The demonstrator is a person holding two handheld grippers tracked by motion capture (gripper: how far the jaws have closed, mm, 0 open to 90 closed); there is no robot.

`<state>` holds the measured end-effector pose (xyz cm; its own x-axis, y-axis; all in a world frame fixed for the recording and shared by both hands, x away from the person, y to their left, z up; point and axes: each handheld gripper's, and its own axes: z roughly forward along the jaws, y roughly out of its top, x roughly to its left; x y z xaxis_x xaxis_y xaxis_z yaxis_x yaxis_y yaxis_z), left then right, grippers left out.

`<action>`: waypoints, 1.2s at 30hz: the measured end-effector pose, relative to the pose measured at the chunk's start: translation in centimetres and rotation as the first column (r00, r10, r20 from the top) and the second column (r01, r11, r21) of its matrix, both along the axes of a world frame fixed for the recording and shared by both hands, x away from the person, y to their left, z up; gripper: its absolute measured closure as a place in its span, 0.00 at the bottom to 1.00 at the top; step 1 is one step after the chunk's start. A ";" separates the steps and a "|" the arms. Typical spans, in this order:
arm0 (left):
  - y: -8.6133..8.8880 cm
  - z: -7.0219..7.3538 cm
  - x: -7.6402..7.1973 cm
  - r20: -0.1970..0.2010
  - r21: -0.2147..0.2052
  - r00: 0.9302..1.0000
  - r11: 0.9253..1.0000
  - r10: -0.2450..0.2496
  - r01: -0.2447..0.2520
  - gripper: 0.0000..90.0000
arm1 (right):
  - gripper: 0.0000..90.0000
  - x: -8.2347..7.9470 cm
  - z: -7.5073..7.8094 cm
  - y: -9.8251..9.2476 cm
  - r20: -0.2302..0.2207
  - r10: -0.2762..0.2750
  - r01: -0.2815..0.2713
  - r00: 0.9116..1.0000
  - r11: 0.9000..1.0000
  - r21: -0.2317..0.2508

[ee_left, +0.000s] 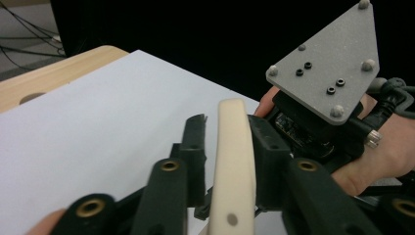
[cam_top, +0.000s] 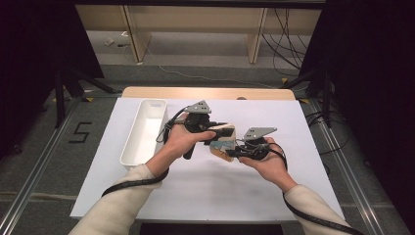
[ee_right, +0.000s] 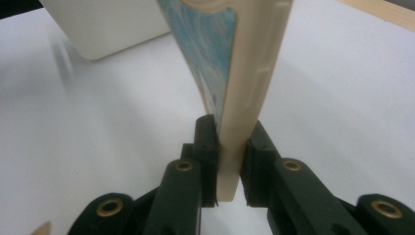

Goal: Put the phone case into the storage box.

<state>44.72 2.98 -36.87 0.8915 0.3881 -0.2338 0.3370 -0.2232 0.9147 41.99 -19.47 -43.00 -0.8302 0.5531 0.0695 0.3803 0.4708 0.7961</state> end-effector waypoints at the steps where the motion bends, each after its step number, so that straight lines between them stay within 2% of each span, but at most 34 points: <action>1: 0.0 0.0 0.0 0.018 -0.005 1.000 1.000 0.011 -0.011 0.69 | 0.89 0.0 0.1 0.0 -0.002 -0.004 0.004 1.000 1.000 -0.004; 3: 0.1 0.3 -0.1 0.064 0.006 0.996 0.998 0.057 -0.057 0.52 | 0.90 -0.1 0.1 0.1 0.001 -0.015 0.015 1.000 1.000 -0.018; 4: 0.3 0.5 -0.1 0.075 0.015 0.994 0.997 0.076 -0.077 0.48 | 0.90 -0.1 0.0 0.2 -0.009 -0.025 0.025 1.000 1.000 -0.018; 8: 0.3 0.6 -0.4 0.117 0.023 0.989 0.995 0.091 -0.094 0.37 | 0.90 -0.3 0.2 0.6 -0.009 -0.031 0.030 0.999 0.999 -0.013; 10: 0.3 0.5 -0.6 0.125 0.016 0.988 0.995 0.095 -0.097 0.34 | 0.90 -0.4 0.2 0.9 -0.010 -0.030 0.030 1.000 0.999 -0.012; 15: 0.0 0.2 -1.1 0.149 0.011 0.985 0.996 0.087 -0.090 0.19 | 0.90 -0.5 0.2 1.3 -0.021 -0.052 0.052 0.998 0.999 -0.011; 18: -0.2 0.4 -1.2 0.171 0.009 0.979 0.993 0.113 -0.116 0.06 | 0.90 -0.6 0.2 1.6 -0.030 -0.050 0.050 0.998 0.999 -0.017; 23: 0.0 0.8 -1.3 0.188 0.010 0.972 0.989 0.141 -0.146 0.00 | 0.90 -0.4 0.1 1.2 -0.043 -0.075 0.074 0.996 0.997 -0.010; 31: 0.6 0.2 -1.4 0.184 -0.007 0.959 0.976 0.214 -0.217 0.00 | 0.90 -0.2 0.1 0.8 -0.045 -0.107 0.107 0.993 0.994 -0.011; 36: 0.2 -0.8 -1.5 0.172 0.010 0.960 0.974 0.222 -0.227 0.00 | 0.90 -0.2 0.0 0.9 -0.053 -0.118 0.117 0.992 0.993 -0.013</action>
